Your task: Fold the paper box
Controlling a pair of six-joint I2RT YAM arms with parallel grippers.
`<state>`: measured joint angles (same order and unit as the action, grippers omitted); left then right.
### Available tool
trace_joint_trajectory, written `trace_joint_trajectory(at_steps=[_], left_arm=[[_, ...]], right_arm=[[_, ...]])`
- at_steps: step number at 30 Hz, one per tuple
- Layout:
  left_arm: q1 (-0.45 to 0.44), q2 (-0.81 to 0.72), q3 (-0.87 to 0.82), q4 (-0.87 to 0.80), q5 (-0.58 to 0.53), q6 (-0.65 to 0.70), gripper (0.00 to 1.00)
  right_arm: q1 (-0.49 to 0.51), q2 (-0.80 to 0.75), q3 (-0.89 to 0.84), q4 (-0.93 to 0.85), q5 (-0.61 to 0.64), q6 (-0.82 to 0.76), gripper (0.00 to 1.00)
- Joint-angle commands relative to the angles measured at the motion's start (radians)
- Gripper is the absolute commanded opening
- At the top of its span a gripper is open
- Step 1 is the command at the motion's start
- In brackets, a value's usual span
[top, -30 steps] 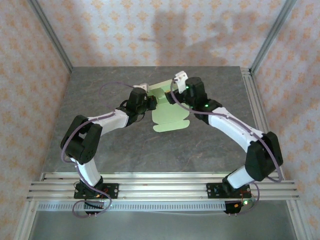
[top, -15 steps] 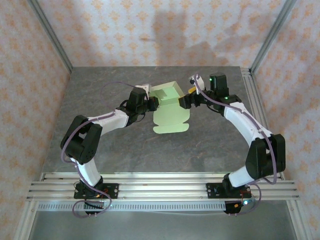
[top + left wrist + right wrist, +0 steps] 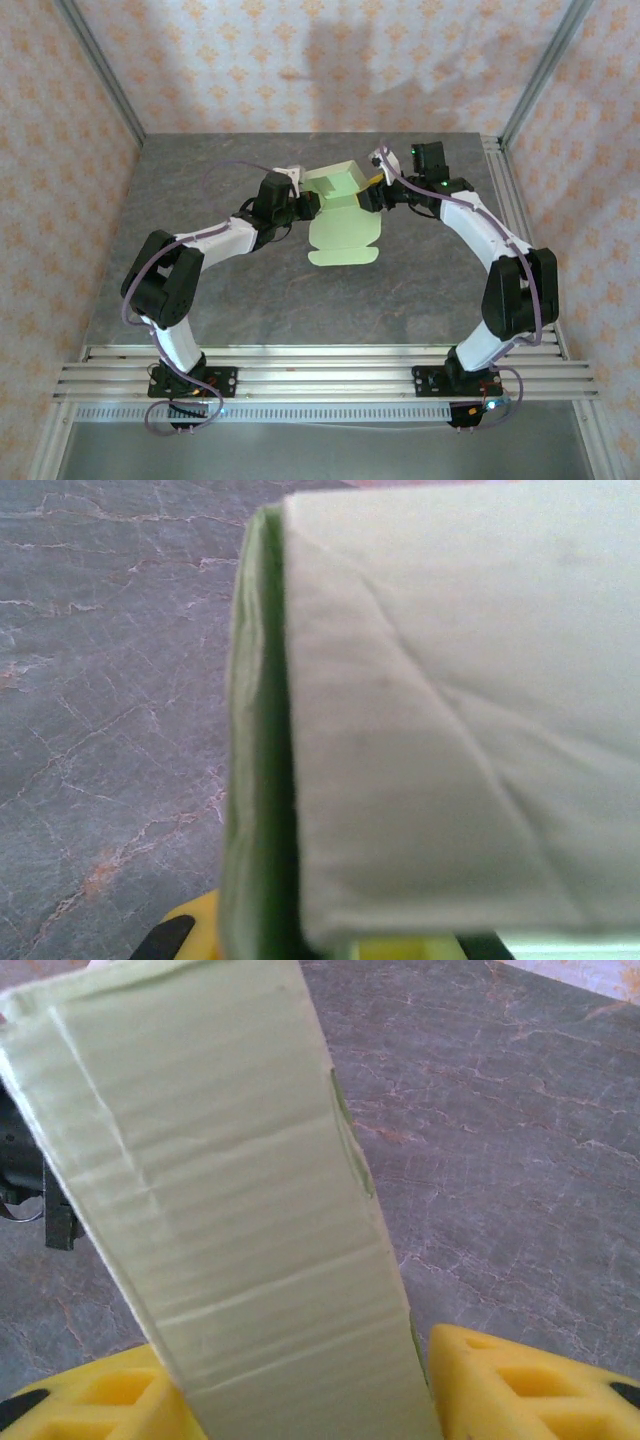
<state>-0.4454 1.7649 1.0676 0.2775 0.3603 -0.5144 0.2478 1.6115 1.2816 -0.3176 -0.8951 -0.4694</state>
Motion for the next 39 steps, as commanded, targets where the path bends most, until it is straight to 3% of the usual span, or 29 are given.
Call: trace_joint_trajectory(at_steps=[1, 5, 9, 13, 17, 19, 23, 28, 32, 39], left_arm=[[-0.002, -0.007, 0.034, 0.015, 0.017, 0.014, 0.00], [-0.003, -0.011, 0.032, 0.004, 0.010, 0.018, 0.00], [-0.002, -0.011, 0.031, -0.001, 0.009, 0.017, 0.00], [-0.002, -0.010, 0.043, -0.028, -0.009, 0.014, 0.00], [0.003, -0.002, 0.073, -0.124, -0.066, 0.015, 0.00], [0.012, 0.005, 0.096, -0.190, -0.077, 0.015, 0.00], [0.040, 0.021, 0.175, -0.418, -0.084, 0.035, 0.00], [0.071, 0.078, 0.367, -0.889, -0.121, 0.198, 0.00], [0.082, 0.154, 0.522, -1.191, -0.176, 0.328, 0.00], [0.109, 0.304, 0.742, -1.515, -0.285, 0.504, 0.00]], right_arm=[[-0.002, -0.003, 0.043, -0.013, -0.042, -0.020, 0.50], [-0.001, -0.002, 0.041, -0.014, -0.051, -0.015, 0.45], [-0.001, -0.007, 0.038, -0.007, -0.048, -0.009, 0.46], [-0.001, -0.021, 0.021, 0.013, -0.037, 0.001, 0.82], [-0.003, -0.053, -0.021, 0.062, 0.019, 0.028, 1.00], [-0.004, -0.074, -0.055, 0.109, 0.067, 0.060, 1.00], [-0.009, -0.131, -0.135, 0.218, 0.200, 0.160, 1.00], [-0.010, -0.183, -0.200, 0.265, 0.345, 0.278, 1.00], [-0.010, -0.210, -0.231, 0.275, 0.331, 0.341, 1.00], [-0.009, -0.239, -0.284, 0.346, 0.237, 0.371, 1.00]])
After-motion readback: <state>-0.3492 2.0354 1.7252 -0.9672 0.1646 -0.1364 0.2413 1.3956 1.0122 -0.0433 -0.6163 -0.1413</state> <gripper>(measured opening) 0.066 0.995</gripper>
